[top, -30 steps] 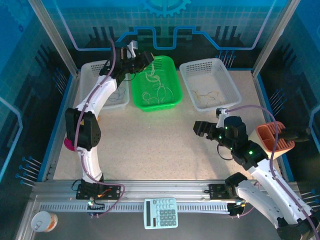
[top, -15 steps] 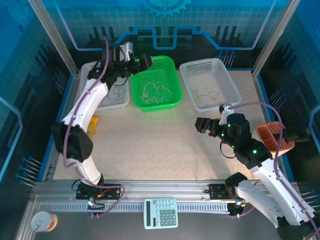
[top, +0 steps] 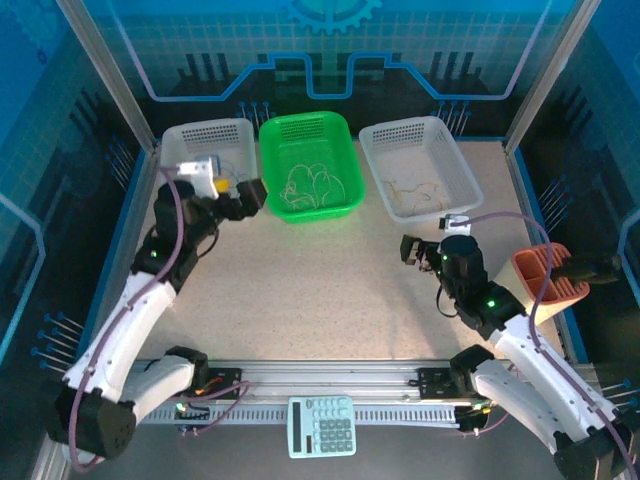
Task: Untangle the cables
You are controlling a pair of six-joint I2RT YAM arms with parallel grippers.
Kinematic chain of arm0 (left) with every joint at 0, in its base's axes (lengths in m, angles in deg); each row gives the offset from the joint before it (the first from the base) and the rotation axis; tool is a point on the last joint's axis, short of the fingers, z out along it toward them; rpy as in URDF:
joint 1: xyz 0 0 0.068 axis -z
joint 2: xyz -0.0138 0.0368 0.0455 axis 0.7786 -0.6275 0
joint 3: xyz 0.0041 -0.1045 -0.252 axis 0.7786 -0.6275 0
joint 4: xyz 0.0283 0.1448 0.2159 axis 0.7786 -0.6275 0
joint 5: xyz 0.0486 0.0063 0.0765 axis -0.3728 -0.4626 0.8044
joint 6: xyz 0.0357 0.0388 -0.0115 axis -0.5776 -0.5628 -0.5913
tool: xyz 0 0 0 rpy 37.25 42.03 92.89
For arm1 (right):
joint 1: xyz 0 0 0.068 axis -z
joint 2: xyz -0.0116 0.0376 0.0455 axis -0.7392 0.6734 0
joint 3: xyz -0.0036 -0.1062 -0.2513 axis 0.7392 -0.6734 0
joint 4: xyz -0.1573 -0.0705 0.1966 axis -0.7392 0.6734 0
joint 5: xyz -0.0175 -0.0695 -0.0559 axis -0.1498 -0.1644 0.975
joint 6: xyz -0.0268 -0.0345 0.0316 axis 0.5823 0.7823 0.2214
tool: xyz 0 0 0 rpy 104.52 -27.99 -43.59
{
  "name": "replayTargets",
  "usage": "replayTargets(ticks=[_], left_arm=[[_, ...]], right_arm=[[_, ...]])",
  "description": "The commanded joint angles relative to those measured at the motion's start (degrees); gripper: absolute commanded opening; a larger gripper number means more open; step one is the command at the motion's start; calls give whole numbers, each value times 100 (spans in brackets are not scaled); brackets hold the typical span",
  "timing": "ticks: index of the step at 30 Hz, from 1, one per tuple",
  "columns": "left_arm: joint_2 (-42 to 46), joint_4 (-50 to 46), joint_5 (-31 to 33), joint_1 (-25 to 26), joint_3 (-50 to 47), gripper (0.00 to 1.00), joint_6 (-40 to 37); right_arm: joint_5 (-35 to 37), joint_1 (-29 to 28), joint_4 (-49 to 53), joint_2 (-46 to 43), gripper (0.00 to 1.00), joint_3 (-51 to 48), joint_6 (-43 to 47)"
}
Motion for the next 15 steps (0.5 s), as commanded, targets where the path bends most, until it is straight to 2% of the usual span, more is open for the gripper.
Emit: replayTargets(ticks=[1, 5, 11, 15], left_arm=[[529, 1114, 1467, 15, -969, 99, -957], [901, 1763, 2473, -15, -1915, 99, -1643], [269, 2479, 2930, -61, -2503, 99, -1806], [-471, 3572, 3022, -117, -3065, 99, -1791]], right_arm=[[818, -66, -744, 167, 100, -89, 624], [1411, -53, -1439, 479, 100, -341, 1256], [1850, 150, -2789, 1035, 100, -897, 1690], [1836, 380, -3718, 1692, 100, -1119, 2001]])
